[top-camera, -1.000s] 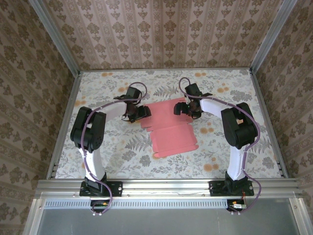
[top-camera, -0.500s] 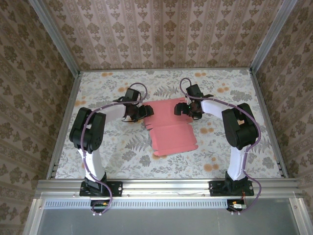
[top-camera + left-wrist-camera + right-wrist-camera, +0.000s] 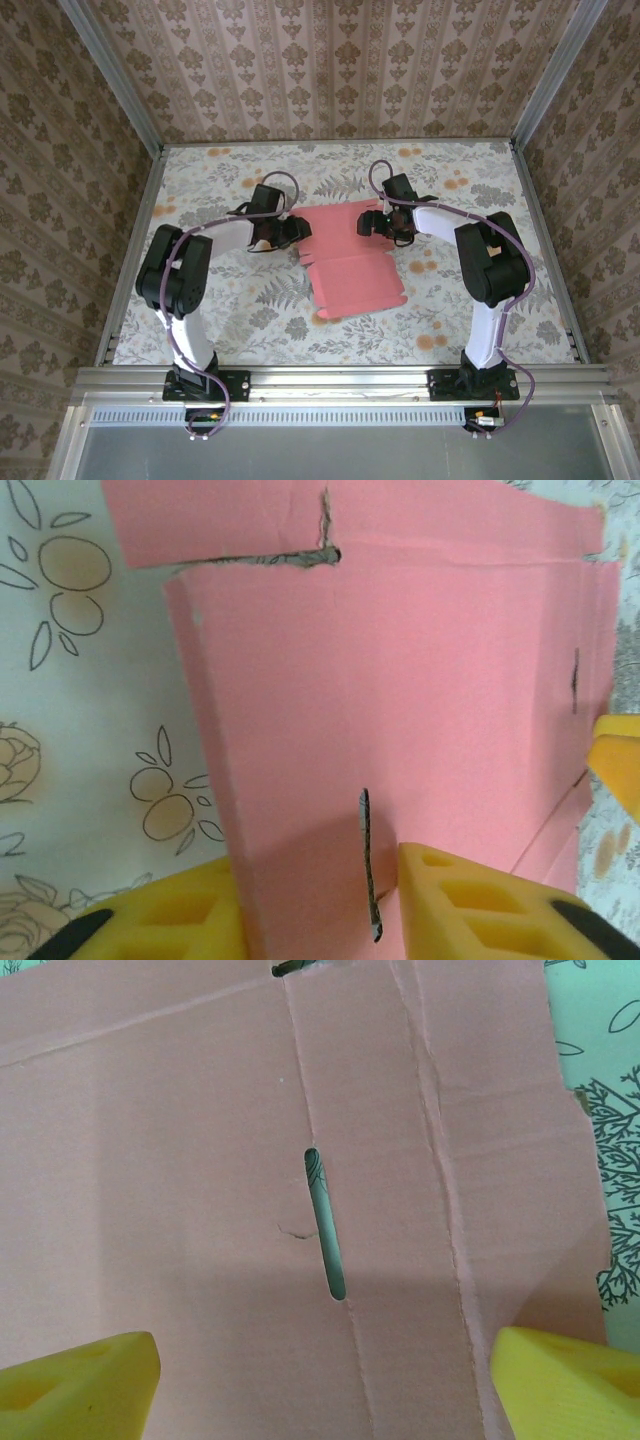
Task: Fold the paper box
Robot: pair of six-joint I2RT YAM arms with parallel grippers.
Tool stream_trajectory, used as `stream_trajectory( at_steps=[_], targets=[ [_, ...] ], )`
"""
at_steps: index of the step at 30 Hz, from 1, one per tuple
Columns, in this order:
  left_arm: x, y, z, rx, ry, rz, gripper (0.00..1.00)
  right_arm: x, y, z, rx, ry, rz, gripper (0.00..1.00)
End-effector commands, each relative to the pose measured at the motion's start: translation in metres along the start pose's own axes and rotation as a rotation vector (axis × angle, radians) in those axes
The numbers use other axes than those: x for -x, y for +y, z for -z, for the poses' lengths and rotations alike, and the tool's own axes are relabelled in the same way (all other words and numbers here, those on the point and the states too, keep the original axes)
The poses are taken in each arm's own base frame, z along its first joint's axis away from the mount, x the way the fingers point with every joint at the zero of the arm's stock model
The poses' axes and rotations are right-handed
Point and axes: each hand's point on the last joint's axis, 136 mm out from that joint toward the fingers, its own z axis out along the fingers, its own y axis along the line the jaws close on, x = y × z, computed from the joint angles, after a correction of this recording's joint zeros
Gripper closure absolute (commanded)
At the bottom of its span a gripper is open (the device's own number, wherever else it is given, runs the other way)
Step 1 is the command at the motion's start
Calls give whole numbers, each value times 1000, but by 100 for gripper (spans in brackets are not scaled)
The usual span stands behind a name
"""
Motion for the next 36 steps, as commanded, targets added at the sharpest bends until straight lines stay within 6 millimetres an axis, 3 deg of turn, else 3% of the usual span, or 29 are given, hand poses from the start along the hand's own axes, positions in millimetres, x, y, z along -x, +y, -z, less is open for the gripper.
stream_trajectory(
  at_steps=[1,8,11,15,24,30,32,36],
  targets=[
    [8,-14,16,-36,-42,-22,67,-39,-10,-12,-15,127,-41,12],
    [13,-26,31,-54,-68,-32,88,-31,1,4,23,92,-50,12],
    [17,-25,50,2,-104,-51,90,-25,7,21,46,57,-50,9],
    [19,-19,89,122,-142,-86,89,-22,17,51,90,4,-44,0],
    [14,-6,206,421,-209,-210,86,-32,48,123,284,-102,-23,0],
    [8,1,284,688,-264,-283,84,-41,52,163,332,-176,-39,0],
    [10,-1,301,753,-284,-299,84,-44,47,170,316,-192,-48,0],
    [13,-23,306,861,-259,-397,84,-53,38,178,281,-196,-59,0]
  ],
)
